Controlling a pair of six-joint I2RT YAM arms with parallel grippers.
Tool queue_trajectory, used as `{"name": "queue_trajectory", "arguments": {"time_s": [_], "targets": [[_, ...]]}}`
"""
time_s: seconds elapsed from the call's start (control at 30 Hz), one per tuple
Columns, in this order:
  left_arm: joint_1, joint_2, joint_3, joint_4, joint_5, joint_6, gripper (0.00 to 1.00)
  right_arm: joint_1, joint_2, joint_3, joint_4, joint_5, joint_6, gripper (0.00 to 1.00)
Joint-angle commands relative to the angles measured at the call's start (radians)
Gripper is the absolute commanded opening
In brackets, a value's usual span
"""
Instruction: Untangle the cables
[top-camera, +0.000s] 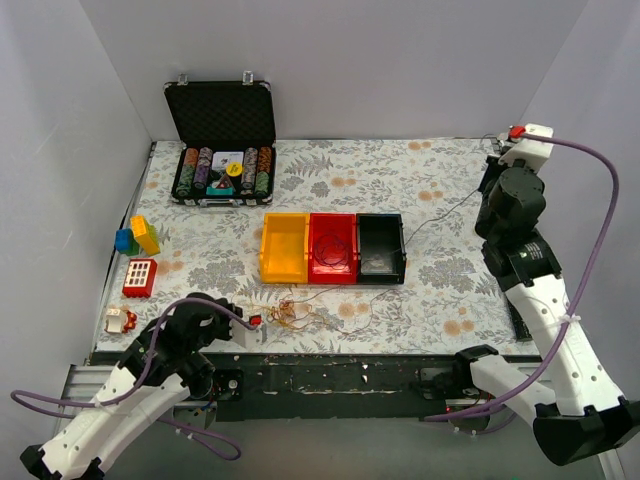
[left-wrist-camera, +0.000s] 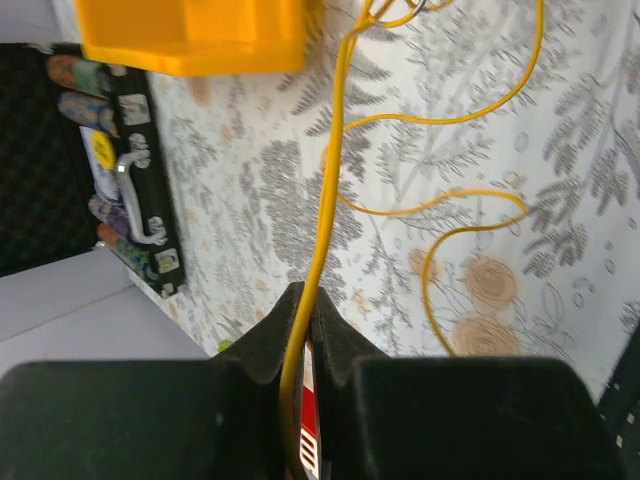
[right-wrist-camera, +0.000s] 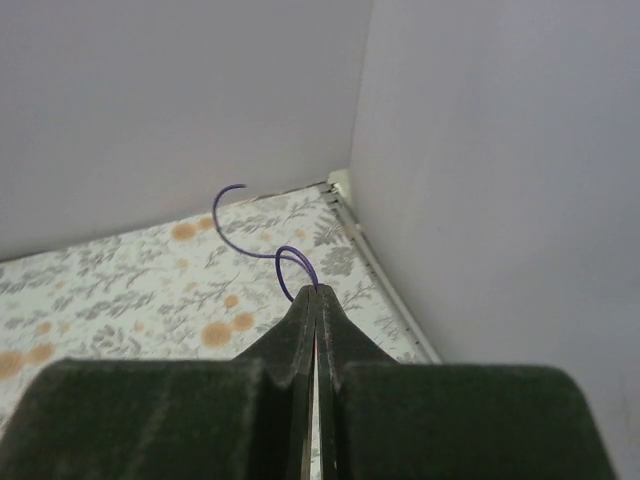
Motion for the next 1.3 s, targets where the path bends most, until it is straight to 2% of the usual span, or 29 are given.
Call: {"name": "queue_trajectory", "arguments": {"time_s": [0.0, 0.2, 0.3, 0.43, 0.5, 0.6, 0.8, 0.9, 1.03, 1.13, 1.2, 1.27], "targets": [[0.004, 0.007, -0.050, -0.148, -0.051, 0.021, 0.00, -0.039, 0.009, 0.096, 0.118, 0.113, -0.103, 0.01], [0.006, -0.026, -0.047, -0.061, -0.044, 0.014, 0.00, -0.073, 0.049, 0.185, 0.101, 0.041, -0.056, 0.01], [0.004, -0.024, -0.052, -0.091, -0.056, 0.042, 0.00, -0.093, 0.064, 0.216, 0.150, 0.132, -0.117, 0.01], [0.004, -0.032, -0.070, -0.125, -0.057, 0.024, 0.00, -0.119, 0.076, 0.300, 0.153, 0.076, -0.101, 0.01], [0.004, -0.042, -0.081, -0.143, -0.059, 0.048, 0.00, -0.119, 0.093, 0.329, 0.156, 0.103, -0.099, 0.01], [0.006, -0.035, -0.115, -0.229, -0.102, 0.065, 0.00, -0.122, 0.112, 0.365, 0.257, 0.205, -0.181, 0.01], [0.005, 0.088, -0.135, -0.237, -0.157, -0.042, 0.00, -0.125, 0.124, 0.382, 0.506, 0.298, -0.404, 0.01], [0.004, 0.118, -0.136, -0.226, -0.166, -0.076, 0.00, -0.128, 0.122, 0.350, 0.705, 0.354, -0.568, 0.01], [0.006, 0.100, -0.135, -0.159, -0.189, -0.078, 0.00, -0.130, 0.118, 0.354, 0.690, 0.354, -0.553, 0.01], [0.004, 0.068, -0.150, -0.185, -0.215, -0.047, 0.00, -0.139, 0.121, 0.340, 0.869, 0.367, -0.677, 0.01], [0.006, 0.054, -0.156, -0.188, -0.221, -0.050, 0.00, -0.139, 0.127, 0.392, 0.844, 0.355, -0.654, 0.01], [0.004, 0.040, -0.144, -0.168, -0.202, -0.054, 0.00, -0.139, 0.135, 0.460, 0.656, 0.319, -0.515, 0.01]]}}
